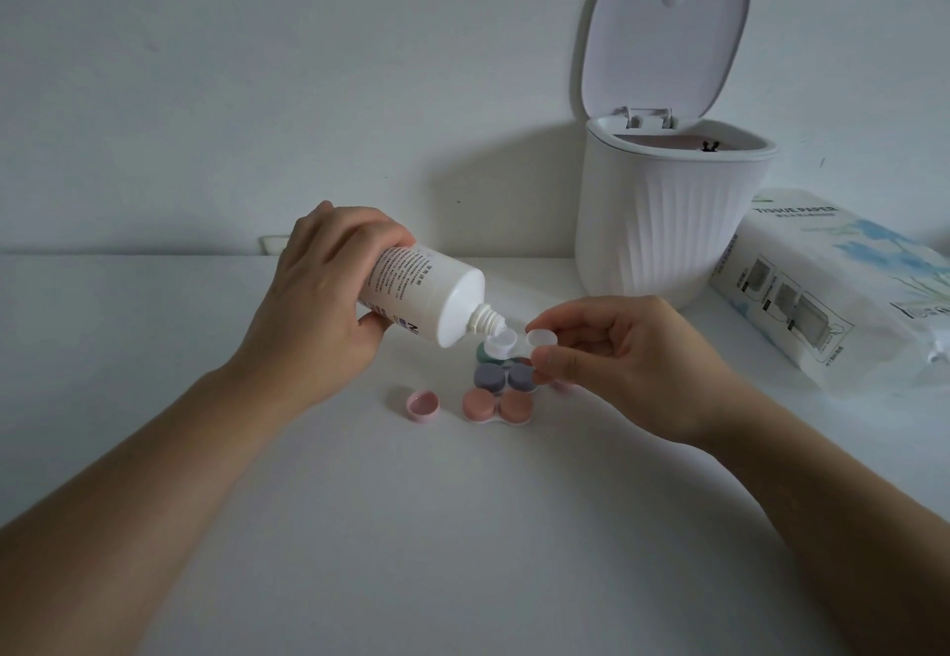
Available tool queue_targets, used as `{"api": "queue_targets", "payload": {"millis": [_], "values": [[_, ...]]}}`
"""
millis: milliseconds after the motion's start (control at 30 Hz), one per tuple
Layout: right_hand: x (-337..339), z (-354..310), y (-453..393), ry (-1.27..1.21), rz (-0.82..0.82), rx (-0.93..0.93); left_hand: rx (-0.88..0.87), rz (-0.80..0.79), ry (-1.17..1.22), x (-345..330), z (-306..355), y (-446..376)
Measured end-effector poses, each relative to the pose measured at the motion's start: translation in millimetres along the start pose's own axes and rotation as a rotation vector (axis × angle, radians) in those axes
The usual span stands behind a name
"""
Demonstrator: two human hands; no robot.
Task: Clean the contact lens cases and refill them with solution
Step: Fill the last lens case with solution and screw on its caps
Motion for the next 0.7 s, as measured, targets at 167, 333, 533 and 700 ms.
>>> {"api": "queue_targets", "payload": {"millis": [167, 333, 533, 700], "values": [[-0.8, 0.6, -0.5, 0.04, -0.011, 0.008, -0.017, 0.002, -0.02, -0.7, 0.4, 0.3], [-1.2, 2.6, -1.2, 0.066, -0.004, 0.016, -0.012, 0.002, -0.018, 0.8, 1.4, -0.6], [-2.6, 6.1, -2.7, 0.074, -0.017, 0.015, -0.008, 0.003, -0.012, 1.8, 1.9, -1.4], [-3.8, 8.6, -4.1, 0.064, -0.028, 0.009, -0.011, 0.005, -0.006, 2.7, 2.0, -2.2]]}}
Point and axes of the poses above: each hand's wrist, its own y-axis away from the middle knuckle, its own x-axis out of the back of the hand, z = x × y, the point moved 8 cm from there along -y, towards the middle knuckle, and after that the axes turned 7 degrees about -x, right-handed, at the moved point
